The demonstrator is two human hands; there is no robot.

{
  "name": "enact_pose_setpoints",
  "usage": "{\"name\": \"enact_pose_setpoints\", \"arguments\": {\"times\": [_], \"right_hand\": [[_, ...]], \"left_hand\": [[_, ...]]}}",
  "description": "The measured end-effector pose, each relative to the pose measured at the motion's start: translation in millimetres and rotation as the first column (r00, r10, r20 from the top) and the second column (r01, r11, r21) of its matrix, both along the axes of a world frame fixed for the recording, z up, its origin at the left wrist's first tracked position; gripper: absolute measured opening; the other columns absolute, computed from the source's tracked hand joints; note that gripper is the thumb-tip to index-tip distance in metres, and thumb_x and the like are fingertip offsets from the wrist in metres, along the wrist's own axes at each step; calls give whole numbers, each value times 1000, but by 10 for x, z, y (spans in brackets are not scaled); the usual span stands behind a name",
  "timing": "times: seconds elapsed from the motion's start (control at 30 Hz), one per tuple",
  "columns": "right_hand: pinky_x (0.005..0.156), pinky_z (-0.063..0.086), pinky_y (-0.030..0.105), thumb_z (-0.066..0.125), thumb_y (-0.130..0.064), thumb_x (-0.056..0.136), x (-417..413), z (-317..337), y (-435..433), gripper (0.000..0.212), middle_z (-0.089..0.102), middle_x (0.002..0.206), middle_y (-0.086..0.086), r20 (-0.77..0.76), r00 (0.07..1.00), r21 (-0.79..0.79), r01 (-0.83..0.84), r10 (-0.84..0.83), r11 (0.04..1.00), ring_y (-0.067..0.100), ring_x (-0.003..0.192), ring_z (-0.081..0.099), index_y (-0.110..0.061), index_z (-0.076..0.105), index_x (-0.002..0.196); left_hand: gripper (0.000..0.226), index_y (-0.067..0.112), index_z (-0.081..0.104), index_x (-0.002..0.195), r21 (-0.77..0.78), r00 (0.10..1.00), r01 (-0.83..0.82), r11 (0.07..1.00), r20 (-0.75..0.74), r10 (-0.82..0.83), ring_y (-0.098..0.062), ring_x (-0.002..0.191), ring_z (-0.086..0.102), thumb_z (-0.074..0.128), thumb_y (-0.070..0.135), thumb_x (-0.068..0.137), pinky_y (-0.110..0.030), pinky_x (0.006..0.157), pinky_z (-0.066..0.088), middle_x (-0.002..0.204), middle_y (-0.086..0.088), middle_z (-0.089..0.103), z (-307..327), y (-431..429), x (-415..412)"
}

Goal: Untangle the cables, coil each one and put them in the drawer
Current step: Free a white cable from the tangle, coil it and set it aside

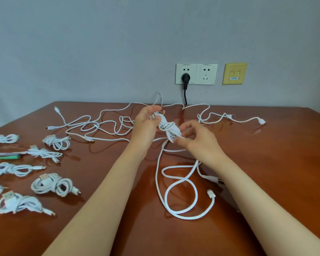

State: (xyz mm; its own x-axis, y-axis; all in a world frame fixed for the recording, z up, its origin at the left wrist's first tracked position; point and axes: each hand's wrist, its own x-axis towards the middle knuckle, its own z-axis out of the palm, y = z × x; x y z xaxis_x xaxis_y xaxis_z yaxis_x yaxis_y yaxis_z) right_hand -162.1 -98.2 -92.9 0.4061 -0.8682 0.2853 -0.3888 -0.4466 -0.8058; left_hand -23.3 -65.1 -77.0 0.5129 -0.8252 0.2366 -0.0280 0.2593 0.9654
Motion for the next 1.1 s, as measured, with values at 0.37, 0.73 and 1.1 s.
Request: {"name": "enact_pose_setpoints", "arguments": {"times": [0.37,0.73,1.1], "right_hand": [[59,38,7,71,-11,79,110,186,129,6,64,79,-6,-21,995,-83,-99,97,992,2,66,52,-17,68,80],[68,39,21,73,-12,75,760,306,515,9,60,68,-8,-188,953,-80,-257,239,963,6,67,52,-19,72,79],[72,45,22,67,-12,77,1187,8,777,18,63,78,-4,-311,893,4,-340,324,940,13,79,58,-29,63,74]], "left_hand": [[26,12,52,96,104,994,-40,994,-95,50,-21,82,59,39,-10,91,-25,67,52,96,-7,58,222,264,283],[6,10,61,88,443,936,-224,868,347,64,-16,76,58,55,8,89,-28,71,53,85,-5,58,259,876,1073],[28,3,66,105,585,666,-577,570,741,-88,-31,104,60,48,9,85,-34,85,51,110,-16,65,73,1123,1296]]}}
